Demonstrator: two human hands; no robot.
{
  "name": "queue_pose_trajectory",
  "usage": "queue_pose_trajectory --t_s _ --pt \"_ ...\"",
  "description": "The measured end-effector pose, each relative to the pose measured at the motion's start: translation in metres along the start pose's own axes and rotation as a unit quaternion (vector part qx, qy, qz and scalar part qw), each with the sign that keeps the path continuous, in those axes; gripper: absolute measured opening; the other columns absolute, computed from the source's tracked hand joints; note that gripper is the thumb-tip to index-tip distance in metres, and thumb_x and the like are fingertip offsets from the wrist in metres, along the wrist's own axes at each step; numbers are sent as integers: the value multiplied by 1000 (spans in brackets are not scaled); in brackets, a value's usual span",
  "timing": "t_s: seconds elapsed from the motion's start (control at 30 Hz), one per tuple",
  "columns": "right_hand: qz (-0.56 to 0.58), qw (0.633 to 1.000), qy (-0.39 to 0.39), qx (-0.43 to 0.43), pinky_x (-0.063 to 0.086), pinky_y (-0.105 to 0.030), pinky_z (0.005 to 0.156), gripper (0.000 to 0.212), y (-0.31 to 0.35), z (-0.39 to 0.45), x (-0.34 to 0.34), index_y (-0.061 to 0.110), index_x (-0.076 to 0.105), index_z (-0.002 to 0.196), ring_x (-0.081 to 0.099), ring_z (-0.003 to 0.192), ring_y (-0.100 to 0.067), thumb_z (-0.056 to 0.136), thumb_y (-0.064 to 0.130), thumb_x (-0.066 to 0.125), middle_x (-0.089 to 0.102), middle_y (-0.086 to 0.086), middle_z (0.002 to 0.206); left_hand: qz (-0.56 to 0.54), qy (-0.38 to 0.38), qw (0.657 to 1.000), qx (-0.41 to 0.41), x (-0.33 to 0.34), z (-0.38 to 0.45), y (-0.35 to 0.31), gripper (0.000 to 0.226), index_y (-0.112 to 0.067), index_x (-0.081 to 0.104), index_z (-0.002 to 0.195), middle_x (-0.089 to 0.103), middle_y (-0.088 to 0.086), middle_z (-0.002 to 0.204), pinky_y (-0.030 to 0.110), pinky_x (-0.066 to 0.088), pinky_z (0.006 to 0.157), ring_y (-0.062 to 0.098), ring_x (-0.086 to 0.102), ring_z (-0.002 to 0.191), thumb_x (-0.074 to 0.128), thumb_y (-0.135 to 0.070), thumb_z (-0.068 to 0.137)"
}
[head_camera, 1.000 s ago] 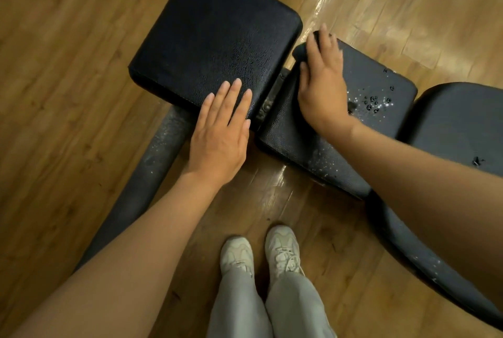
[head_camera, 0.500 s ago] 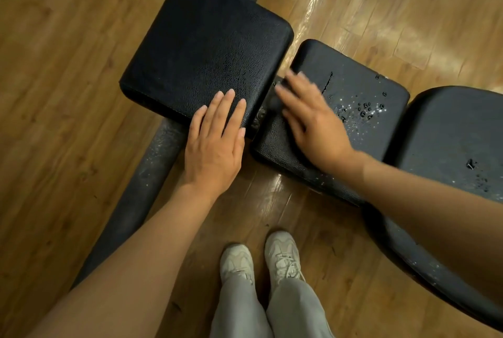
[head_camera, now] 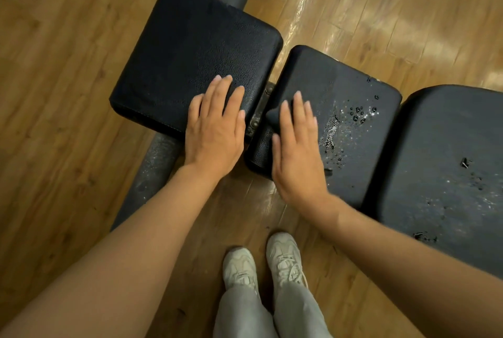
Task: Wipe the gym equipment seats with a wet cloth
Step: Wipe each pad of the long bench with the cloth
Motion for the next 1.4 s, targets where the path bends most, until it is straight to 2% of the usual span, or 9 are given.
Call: queue_pose_trajectory --t_s 0.23,0.37,0.53,0.73,0.97,1.03,1.2,1.3,1.4 --pt "-62 992 6 -110 24 -48 121 47 -13 -11 -4 -3 43 146 25 149 -36 105 19 40 30 -22 158 2 2 1000 11 8 4 2 49 -11 37 150 31 13 159 46 19 122 27 25 149 29 -28 104" --pt "-27 998 -54 -21 22 -50 122 46 -53 67 -20 -3 44 146 24 148 -39 104 17 40 28 -23 159 12 5 1000 23 10 6 4 51 -13 35 152 29 13 160 48 17 122 28 23 150 30 -28 104" --pt "10 992 -76 100 8 -39 125 48 -79 113 -35 8 38 152 15 152 -35 104 14 35 21 -15 163 33 15 999 32 13 6 2 52 -15 33 154 27 13 161 48 16 121 28 22 150 28 -29 104" --pt "-7 999 -23 -39 17 -50 123 48 -46 33 -24 7 41 151 22 149 -38 103 13 41 29 -17 160 30 17 999 35 10 7 3 51 -14 33 154 27 14 161 49 18 120 29 23 150 29 -27 104" --pt "-48 981 44 -180 25 -48 121 59 -38 -40 -16 13 42 149 28 148 -35 95 3 64 35 -14 158 25 27 999 36 8 8 3 51 -14 32 154 27 14 161 50 18 120 29 22 150 30 -27 104" --pt "-39 978 57 -197 22 -45 122 52 -43 -30 -20 12 43 149 27 148 -34 99 7 59 35 -13 158 23 27 999 35 8 8 4 52 -14 32 154 26 14 161 50 17 120 29 21 150 30 -27 104" --pt "-2 999 -30 -39 22 -52 121 42 -92 49 -41 5 50 143 28 146 -42 102 15 43 33 -22 157 20 41 999 28 9 8 3 53 -15 31 154 24 13 162 50 15 121 28 18 151 28 -29 104" --pt "10 996 -68 61 11 -37 123 44 -117 87 -57 5 47 146 23 148 -40 103 15 41 27 -22 160 26 50 998 27 9 9 3 53 -15 30 155 23 13 163 50 14 122 28 17 151 27 -30 104" --pt "4 995 -80 64 10 -38 123 46 -114 81 -56 5 43 148 22 149 -40 104 15 39 26 -21 160 29 61 997 25 9 9 3 54 -15 28 155 22 13 163 50 15 122 29 17 151 25 -30 104"
Point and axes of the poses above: each hand's wrist, its own z-axis towards the middle knuckle, its own x-axis out of the palm, y = z × x, the point moved 3 cm from there along z, towards the middle knuckle
